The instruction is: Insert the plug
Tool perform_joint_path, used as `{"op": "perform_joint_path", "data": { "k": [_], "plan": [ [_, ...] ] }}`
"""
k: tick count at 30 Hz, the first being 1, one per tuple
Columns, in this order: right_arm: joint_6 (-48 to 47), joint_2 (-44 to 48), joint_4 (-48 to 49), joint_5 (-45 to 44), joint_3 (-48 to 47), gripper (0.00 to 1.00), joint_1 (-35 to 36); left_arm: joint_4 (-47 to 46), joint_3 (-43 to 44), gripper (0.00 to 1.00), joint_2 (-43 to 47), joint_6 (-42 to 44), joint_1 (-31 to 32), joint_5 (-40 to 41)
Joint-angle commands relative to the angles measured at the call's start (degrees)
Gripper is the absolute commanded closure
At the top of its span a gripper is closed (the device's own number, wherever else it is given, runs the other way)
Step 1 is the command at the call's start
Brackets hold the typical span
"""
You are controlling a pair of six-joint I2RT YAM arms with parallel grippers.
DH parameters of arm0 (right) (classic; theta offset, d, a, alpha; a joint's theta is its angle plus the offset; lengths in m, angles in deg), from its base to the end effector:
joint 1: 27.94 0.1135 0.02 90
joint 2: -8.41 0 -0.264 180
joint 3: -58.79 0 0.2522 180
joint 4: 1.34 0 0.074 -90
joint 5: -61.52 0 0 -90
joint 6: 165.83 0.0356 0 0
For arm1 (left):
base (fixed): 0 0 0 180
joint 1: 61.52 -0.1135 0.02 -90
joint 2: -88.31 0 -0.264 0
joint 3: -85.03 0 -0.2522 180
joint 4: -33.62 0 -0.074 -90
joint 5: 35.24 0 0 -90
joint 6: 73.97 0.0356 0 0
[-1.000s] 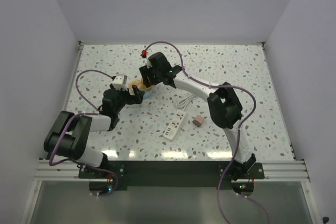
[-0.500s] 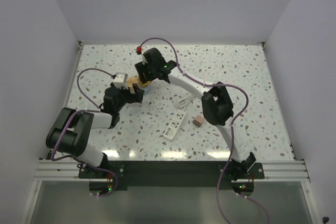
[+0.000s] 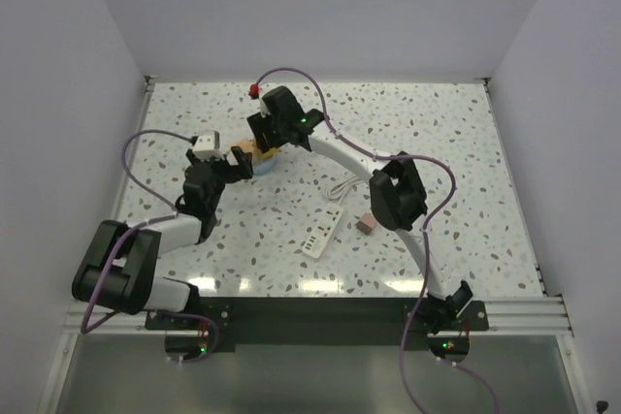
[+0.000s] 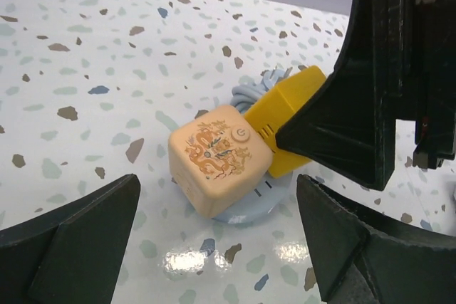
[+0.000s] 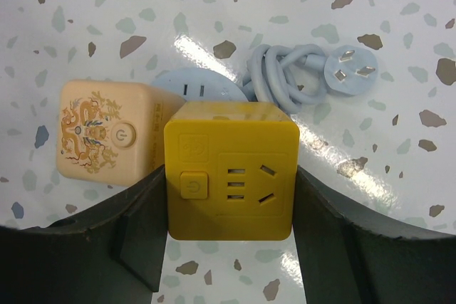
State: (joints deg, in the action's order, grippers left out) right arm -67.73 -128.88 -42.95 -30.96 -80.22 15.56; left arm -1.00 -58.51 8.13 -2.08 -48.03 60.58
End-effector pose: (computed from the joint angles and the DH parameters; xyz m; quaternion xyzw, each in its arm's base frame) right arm 0.4001 0.3776 0.2299 -0.2666 0.8656 0.1666 0.3897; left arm 0.2588 -0.0584 0.1820 -0.0635 0.7580 -0.1393 0.6340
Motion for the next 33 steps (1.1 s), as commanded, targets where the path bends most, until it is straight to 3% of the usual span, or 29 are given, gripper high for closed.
{"op": "perform_joint_path", "data": {
  "k": [1,8,18,25,33],
  "plan": [
    [-1.4,-1.6,-0.9,-1.7,1.1,1.00,-0.2,-3.0,-1.3,0.03,2.4,-1.7,-0.6,5.4],
    [-1.1,-1.2,-0.1,-0.5,2.1,1.00,-0.2,2.7,5.8,0.03,-3.6,-4.6,-2.7,5.0],
    [-1.2,-1.3,-0.5,-0.3,1.6,1.00,-0.2,1.6,13.7,0.08,-13.1,-6.7,-4.5,-1.4],
    [-1.9,-3.2,-2.4,-0.4,-2.0,1.00,-0.3,2.2,15.7,0.33,-17.7,-7.2,-5.4,-8.1],
    [-2.6,-5.5,-4.0,-0.3,-6.4,1.00,-0.3,4.6,18.5,0.55,-21.7,-6.6,-5.4,-13.0]
  ]
}}
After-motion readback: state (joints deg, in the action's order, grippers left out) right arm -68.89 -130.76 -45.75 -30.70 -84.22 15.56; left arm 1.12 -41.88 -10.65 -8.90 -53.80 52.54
